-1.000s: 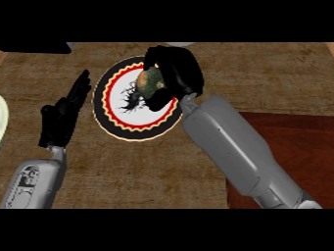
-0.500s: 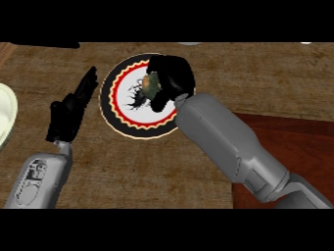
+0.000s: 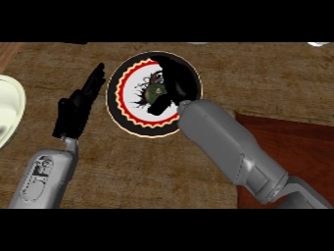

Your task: Pick the squash from the tray and place it in the plate

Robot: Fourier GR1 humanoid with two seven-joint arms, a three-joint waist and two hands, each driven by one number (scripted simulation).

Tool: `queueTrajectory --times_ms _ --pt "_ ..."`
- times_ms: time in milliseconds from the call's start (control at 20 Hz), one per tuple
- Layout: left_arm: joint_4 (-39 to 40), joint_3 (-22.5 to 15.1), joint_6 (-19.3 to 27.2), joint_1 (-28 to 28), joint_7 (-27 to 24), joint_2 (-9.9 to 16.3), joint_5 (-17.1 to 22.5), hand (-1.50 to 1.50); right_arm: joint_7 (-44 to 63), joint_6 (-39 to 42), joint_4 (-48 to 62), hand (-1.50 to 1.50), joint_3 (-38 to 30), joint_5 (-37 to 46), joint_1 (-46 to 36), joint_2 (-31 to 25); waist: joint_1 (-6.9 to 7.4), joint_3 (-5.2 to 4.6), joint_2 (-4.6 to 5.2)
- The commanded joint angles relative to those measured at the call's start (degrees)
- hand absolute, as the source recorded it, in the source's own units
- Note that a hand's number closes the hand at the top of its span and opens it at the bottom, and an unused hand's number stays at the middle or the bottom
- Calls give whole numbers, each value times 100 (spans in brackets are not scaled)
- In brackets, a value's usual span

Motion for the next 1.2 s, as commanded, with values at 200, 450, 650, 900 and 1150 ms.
queueTrajectory --times_ms 200,450,650,900,1150 --pt "-10 227 2 112 -19 157 74 0 -726 -1244 -562 -150 -537 -1329 86 0 -146 3 -83" --pt "-56 339 -37 400 -105 302 74 0 -1405 -1550 -140 -150 -1181 -1720 175 0 -449 1 -118" --pt "-122 420 -3 594 -94 268 121 0 -1675 -1193 -630 -150 -1591 -1804 699 -338 -689 -1 -180" --pt "-307 493 -81 695 39 300 198 0 -2469 -522 -749 -150 -1941 -1924 1448 -874 -704 0 -182" --pt "-724 318 138 789 161 106 -3 0 -2415 340 -1268 -150 -2170 -1977 1801 -1501 -705 0 -193"
